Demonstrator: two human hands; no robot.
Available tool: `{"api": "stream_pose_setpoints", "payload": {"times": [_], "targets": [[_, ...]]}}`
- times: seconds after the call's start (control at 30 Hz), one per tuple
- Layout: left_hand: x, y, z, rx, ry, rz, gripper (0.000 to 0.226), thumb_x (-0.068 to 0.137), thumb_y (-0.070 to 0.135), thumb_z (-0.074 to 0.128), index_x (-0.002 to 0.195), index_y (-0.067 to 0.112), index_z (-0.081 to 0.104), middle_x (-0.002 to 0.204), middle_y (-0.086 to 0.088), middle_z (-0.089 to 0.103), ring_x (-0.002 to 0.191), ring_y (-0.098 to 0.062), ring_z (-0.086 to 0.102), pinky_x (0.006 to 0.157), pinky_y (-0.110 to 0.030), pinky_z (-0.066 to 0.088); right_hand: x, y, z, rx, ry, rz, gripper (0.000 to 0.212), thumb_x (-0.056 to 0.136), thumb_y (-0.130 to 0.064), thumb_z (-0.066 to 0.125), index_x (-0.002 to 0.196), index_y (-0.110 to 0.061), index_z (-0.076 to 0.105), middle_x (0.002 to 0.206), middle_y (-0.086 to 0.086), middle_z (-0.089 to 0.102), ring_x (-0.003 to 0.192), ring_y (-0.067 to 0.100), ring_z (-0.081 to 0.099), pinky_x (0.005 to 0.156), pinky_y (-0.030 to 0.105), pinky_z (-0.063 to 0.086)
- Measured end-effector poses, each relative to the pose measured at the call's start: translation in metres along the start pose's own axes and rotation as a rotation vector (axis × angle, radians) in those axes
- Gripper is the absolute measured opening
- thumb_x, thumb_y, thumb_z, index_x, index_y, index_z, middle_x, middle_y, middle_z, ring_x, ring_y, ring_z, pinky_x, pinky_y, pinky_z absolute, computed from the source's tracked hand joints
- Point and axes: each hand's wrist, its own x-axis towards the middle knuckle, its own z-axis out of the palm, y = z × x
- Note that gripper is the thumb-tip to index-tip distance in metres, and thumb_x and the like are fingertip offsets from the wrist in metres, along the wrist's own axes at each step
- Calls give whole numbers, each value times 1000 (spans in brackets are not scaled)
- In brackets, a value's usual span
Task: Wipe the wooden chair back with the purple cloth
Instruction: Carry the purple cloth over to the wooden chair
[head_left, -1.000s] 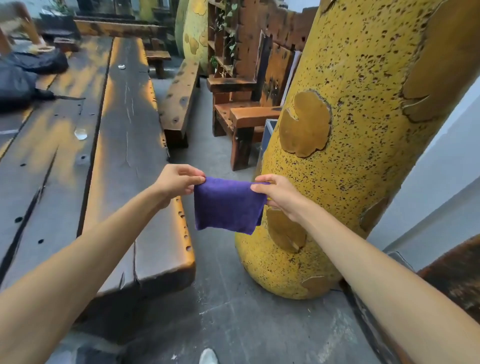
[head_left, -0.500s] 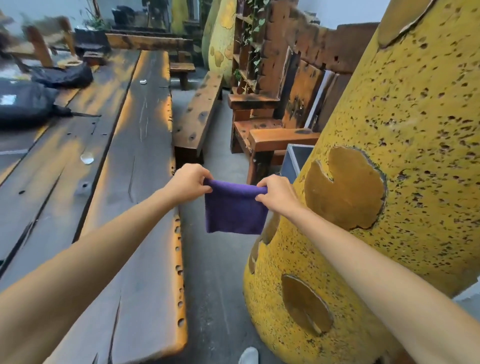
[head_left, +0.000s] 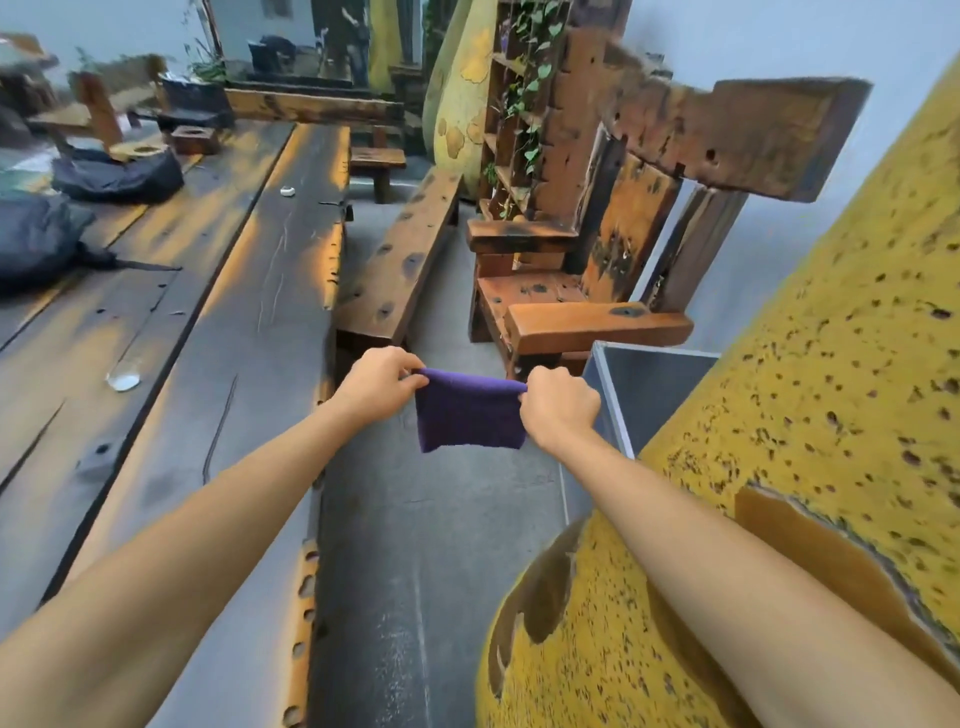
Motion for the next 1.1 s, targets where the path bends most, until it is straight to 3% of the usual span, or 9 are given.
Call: {"api": "stream_pose_setpoints", "payload": {"times": [0.1, 0.3, 0.5, 0.57, 0.67, 0.83, 0.93, 1.1], "targets": [[42, -11, 14, -34, -8, -44, 23, 98, 25, 61, 112, 17, 77, 104, -6, 77, 97, -26, 70, 87, -41, 55, 43, 0, 10, -14, -36, 15, 21, 98, -22, 61, 117, -15, 69, 117, 10, 70, 109, 36, 68, 71, 35, 42], [153, -34, 50, 90, -167, 70, 24, 98, 30, 60, 113, 22, 77, 106, -3, 77, 101, -29, 68, 83, -40, 55, 139, 8, 54, -21, -140, 71, 24, 91, -7, 57, 113, -12, 64, 118, 12, 68, 111, 38, 65, 72, 37, 44], [295, -65, 69, 82, -278, 159, 21, 96, 30, 63, 110, 24, 78, 105, 0, 77, 86, -26, 71, 81, -39, 57, 250, -2, 86, 95, -229, 272, 30, 87, -9, 55, 116, -9, 64, 121, 15, 67, 113, 39, 64, 74, 36, 46], [348, -75, 67, 79, -306, 173, 22, 96, 31, 63, 110, 26, 79, 106, 3, 77, 79, -22, 70, 79, -38, 58, 291, -8, 87, 157, -221, 334, 31, 89, -10, 52, 117, -8, 64, 123, 16, 66, 115, 40, 63, 81, 38, 51], [411, -83, 63, 52, -292, 205, 22, 94, 32, 63, 110, 32, 79, 105, 5, 78, 84, -20, 70, 79, -37, 58, 339, -12, 79, 186, -193, 367, 29, 96, -15, 49, 120, -6, 64, 126, 19, 64, 118, 40, 62, 90, 40, 52], [493, -85, 63, 27, -261, 279, 20, 93, 31, 65, 106, 36, 79, 107, 6, 77, 91, -22, 70, 80, -43, 60, 404, -15, 69, 207, -144, 419, 27, 100, -18, 47, 118, -9, 64, 125, 17, 63, 116, 41, 61, 88, 40, 51], [534, -88, 68, 41, -251, 296, 20, 91, 33, 64, 103, 38, 79, 105, 10, 75, 95, -21, 68, 79, -40, 59, 445, -11, 68, 293, -148, 449, 27, 96, -16, 45, 107, -7, 68, 111, 16, 71, 105, 37, 67, 84, 37, 56], [612, -96, 85, 90, -258, 305, 20, 89, 33, 58, 94, 33, 78, 85, 9, 74, 86, -22, 67, 64, -30, 50, 525, -7, 75, 452, -175, 497, 29, 85, -9, 42, 86, -11, 71, 67, 3, 75, 74, 22, 74, 82, 35, 60]]}}
